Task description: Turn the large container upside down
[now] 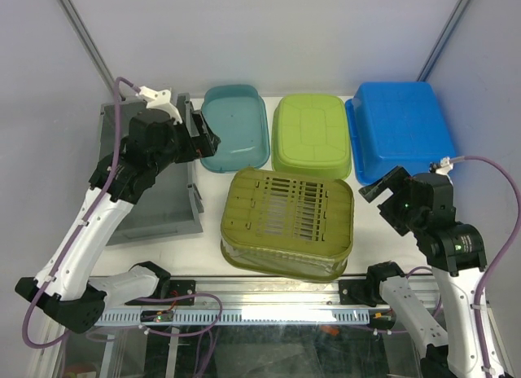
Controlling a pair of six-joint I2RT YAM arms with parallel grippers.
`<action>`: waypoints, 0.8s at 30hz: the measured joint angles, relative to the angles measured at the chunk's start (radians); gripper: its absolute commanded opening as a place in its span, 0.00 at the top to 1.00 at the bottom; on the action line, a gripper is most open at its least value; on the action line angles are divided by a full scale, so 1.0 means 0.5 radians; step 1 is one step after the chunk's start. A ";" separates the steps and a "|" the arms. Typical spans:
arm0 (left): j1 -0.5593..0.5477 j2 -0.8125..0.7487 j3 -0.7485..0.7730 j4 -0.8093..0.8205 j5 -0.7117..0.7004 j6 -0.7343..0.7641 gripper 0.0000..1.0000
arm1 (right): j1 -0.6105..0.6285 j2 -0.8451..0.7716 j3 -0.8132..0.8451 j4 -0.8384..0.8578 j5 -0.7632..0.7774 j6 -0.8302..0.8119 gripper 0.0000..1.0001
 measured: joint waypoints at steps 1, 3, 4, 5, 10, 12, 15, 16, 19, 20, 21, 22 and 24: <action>0.000 -0.009 -0.045 0.004 0.030 -0.001 0.01 | 0.000 0.000 0.017 0.002 0.002 -0.048 0.06; 0.000 -0.027 -0.140 0.001 0.075 0.000 0.01 | 0.001 -0.002 0.043 0.031 -0.005 -0.148 0.06; 0.000 -0.038 -0.200 -0.003 0.101 0.000 0.01 | 0.001 -0.004 0.050 0.054 -0.012 -0.190 0.06; 0.000 -0.044 -0.243 -0.004 0.128 -0.001 0.01 | 0.001 -0.005 0.056 0.076 -0.018 -0.227 0.06; -0.083 -0.070 -0.487 -0.022 0.224 -0.037 0.01 | 0.001 0.002 0.060 0.182 -0.039 -0.367 0.06; -0.198 -0.069 -0.537 -0.024 0.213 -0.072 0.01 | 0.001 0.016 0.059 0.226 -0.052 -0.395 0.06; -0.407 -0.069 -0.620 -0.019 0.181 -0.151 0.01 | 0.001 0.076 0.059 0.294 -0.091 -0.420 0.06; -0.451 -0.068 -0.650 -0.019 0.180 -0.175 0.01 | 0.001 0.098 0.059 0.315 -0.105 -0.426 0.06; -0.503 -0.054 -0.745 -0.021 0.177 -0.227 0.01 | 0.001 0.158 0.059 0.359 -0.143 -0.448 0.06; -0.503 -0.044 -0.774 -0.020 0.178 -0.242 0.01 | 0.001 0.167 0.059 0.364 -0.150 -0.454 0.05; -0.503 -0.034 -0.799 -0.017 0.180 -0.258 0.01 | 0.001 0.177 0.059 0.363 -0.153 -0.459 0.05; -0.503 -0.027 -0.817 -0.012 0.182 -0.267 0.01 | 0.001 0.185 0.059 0.361 -0.152 -0.463 0.05; -0.504 -0.018 -0.859 0.006 0.201 -0.288 0.01 | 0.001 0.194 0.059 0.356 -0.143 -0.468 0.05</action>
